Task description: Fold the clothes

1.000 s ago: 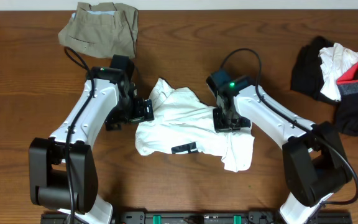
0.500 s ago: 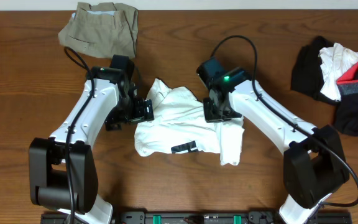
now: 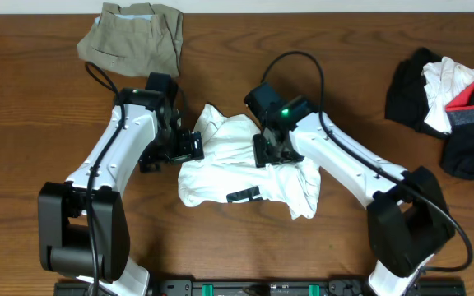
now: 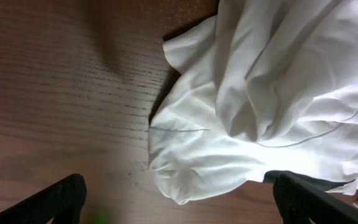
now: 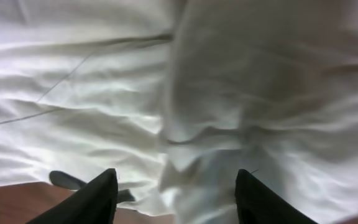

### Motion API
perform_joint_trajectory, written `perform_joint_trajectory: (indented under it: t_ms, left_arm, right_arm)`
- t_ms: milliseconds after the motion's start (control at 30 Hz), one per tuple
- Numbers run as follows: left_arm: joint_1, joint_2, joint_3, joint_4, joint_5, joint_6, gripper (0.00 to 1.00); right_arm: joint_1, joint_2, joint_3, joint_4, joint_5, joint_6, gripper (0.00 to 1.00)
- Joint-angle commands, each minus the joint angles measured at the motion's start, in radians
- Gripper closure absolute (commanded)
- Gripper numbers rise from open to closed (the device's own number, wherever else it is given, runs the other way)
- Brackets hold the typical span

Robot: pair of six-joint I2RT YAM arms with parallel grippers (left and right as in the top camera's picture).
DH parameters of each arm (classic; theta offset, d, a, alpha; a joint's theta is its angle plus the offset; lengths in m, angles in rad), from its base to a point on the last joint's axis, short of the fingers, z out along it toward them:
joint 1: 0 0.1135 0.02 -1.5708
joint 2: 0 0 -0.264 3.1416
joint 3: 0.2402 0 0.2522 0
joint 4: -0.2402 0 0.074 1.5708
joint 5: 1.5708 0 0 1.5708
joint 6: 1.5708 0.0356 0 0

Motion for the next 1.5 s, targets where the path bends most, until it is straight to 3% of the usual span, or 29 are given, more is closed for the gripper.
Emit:
perform_joint_trajectory:
  t_ms: [0,233,467,600,733,833,1167,1467]
  left_arm:
    - [0.002,0.007,-0.004,-0.005,0.006,0.014,0.02]
    - [0.002,0.007,-0.005,-0.006,0.006,0.014,0.02]
    - [0.002,0.007,-0.005,-0.005,0.006,0.014,0.02]
    - [0.002,0.007,-0.011,-0.005,0.006,0.014,0.02]
    - [0.002,0.007,-0.036,0.008,0.006,0.014,0.02]
    - [0.002,0.007,-0.059,0.014,0.006,0.014,0.02]
    - [0.002,0.007,-0.072,0.037,0.006,0.013,0.02]
    - [0.002,0.007,-0.072,0.038,0.006,0.013,0.02]
  right_arm:
    - [0.017,0.019,0.014,0.009,-0.039,0.000,0.43]
    - [-0.026,-0.006,0.124,-0.146,0.044,0.000,0.52]
    - [-0.114,-0.098,0.220,-0.290,0.060,-0.027,0.44]
    - [-0.156,-0.108,0.212,-0.348,0.060,-0.044,0.60]
    - [-0.164,-0.108,0.136,-0.322,0.060,-0.053,0.83]
    - [-0.163,-0.108,0.059,-0.283,0.054,-0.048,0.92]
    - [-0.141,-0.108,-0.134,-0.087,-0.146,-0.053,0.98]
    - [-0.004,-0.107,-0.222,0.055,-0.306,-0.039,0.95]
